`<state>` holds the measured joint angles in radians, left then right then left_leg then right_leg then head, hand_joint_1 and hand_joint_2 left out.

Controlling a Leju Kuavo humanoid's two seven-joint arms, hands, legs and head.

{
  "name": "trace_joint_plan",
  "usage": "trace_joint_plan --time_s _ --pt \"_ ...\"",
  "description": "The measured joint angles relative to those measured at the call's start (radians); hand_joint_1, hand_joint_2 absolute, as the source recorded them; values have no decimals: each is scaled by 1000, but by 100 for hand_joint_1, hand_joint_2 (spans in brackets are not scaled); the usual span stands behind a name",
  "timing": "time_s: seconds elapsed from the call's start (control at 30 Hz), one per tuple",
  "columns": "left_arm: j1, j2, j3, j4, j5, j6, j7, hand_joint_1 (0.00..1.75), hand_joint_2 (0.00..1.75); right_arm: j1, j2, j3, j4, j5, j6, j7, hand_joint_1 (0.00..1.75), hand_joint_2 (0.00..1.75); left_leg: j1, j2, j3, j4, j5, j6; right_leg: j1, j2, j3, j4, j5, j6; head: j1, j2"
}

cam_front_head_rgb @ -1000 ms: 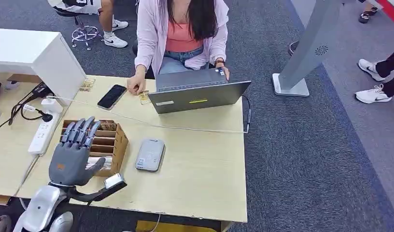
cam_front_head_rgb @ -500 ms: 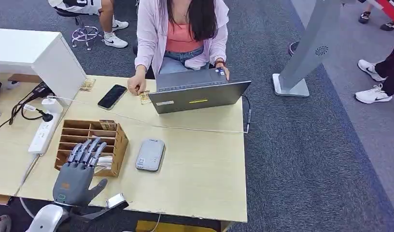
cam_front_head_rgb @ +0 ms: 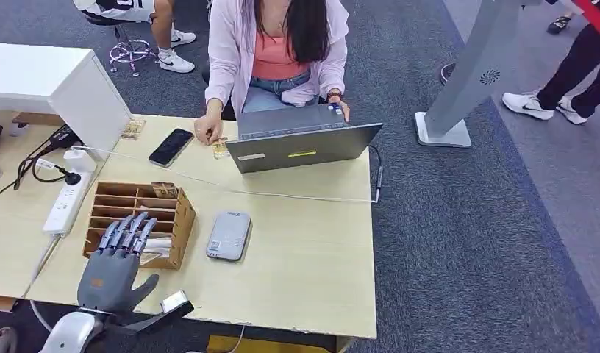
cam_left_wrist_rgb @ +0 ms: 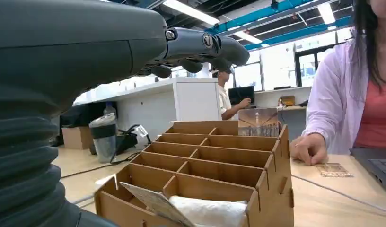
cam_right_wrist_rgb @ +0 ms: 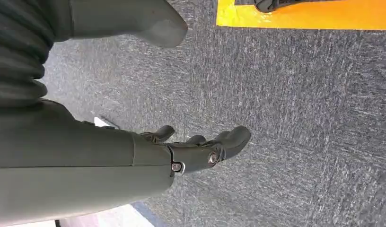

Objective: Pass the card to the sensor for recognition and then transmit it.

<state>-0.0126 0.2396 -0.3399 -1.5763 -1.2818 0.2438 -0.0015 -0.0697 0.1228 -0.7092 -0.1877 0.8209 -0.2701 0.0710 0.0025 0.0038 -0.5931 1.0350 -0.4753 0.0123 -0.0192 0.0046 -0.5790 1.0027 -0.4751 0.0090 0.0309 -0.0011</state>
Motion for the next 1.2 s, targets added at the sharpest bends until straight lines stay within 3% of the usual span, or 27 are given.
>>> trace_joint_plan --time_s 1.2 --pt "0 -13 69 28 -5 -32 52 0 175 0 0 -6 0 37 2 10 0 175 0 0 0 0 0 0 0 0 0 0 0 0 0 0"
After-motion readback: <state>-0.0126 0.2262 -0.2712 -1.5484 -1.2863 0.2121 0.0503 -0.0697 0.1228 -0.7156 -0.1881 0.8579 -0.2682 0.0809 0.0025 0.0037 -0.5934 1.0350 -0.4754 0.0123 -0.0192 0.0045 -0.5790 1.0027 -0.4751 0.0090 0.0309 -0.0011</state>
